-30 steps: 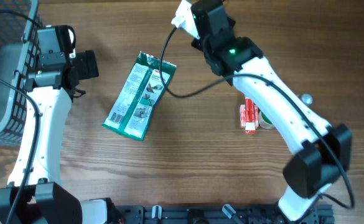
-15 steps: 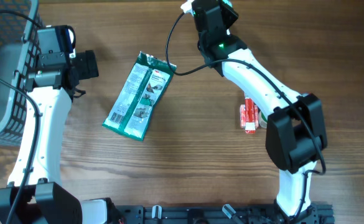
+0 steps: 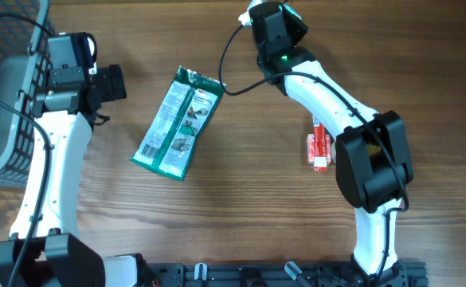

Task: Scan the item barcode
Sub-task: 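Lift the wipes pack with the right gripper up to the scanner window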

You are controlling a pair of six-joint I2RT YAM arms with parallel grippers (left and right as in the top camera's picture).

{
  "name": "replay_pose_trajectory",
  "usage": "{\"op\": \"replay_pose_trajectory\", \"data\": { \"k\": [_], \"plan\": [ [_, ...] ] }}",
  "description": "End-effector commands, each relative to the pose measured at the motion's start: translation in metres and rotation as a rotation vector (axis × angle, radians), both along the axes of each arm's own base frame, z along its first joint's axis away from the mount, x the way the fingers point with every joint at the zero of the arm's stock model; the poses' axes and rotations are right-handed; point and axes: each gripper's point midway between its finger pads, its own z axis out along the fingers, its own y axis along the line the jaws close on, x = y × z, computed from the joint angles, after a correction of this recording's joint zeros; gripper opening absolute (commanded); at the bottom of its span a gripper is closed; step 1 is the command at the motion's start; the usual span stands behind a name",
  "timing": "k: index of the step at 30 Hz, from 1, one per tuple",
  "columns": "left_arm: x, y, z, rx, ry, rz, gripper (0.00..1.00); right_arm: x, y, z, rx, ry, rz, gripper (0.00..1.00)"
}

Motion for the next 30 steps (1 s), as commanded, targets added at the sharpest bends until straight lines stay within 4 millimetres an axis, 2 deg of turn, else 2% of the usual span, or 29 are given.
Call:
{"op": "replay_pose_trajectory", "data": {
  "k": [1, 7, 12, 15, 20, 23, 26, 28, 30],
  "plan": [
    [0.001, 0.0, 0.002, 0.007, -0.004, -0.005, 1.0, -0.001, 0.019, -0.016, 0.115, 0.037, 0.055, 0.04],
    [0.001, 0.001, 0.002, 0.007, -0.004, -0.004, 1.0, -0.017, 0.032, -0.04, 0.127, 0.168, 0.129, 0.04],
    [0.001, 0.0, 0.002, 0.007, -0.004, -0.005, 1.0, -0.023, 0.034, -0.047, 0.133, 0.208, 0.143, 0.04],
    [0.001, 0.001, 0.002, 0.007, -0.004, -0.004, 1.0, -0.025, 0.042, -0.05, 0.204, 0.218, 0.15, 0.04],
    [0.001, 0.0, 0.002, 0.007, -0.004, -0.005, 1.0, -0.025, 0.044, -0.045, 0.249, 0.205, 0.134, 0.04],
    [0.001, 0.001, 0.002, 0.007, -0.004, -0.004, 1.0, -0.024, 0.039, -0.019, 0.317, 0.135, 0.073, 0.04],
    [0.001, 0.0, 0.002, 0.007, -0.004, -0.005, 1.0, -0.028, 0.036, 0.019, 0.36, 0.074, 0.071, 0.04],
    [0.001, 0.001, 0.002, 0.007, -0.004, -0.004, 1.0, -0.038, 0.031, 0.057, 0.416, 0.025, 0.059, 0.04],
    [0.001, 0.001, 0.002, 0.007, -0.004, -0.004, 1.0, -0.053, 0.027, 0.083, 0.463, 0.017, 0.057, 0.04]
  ]
}}
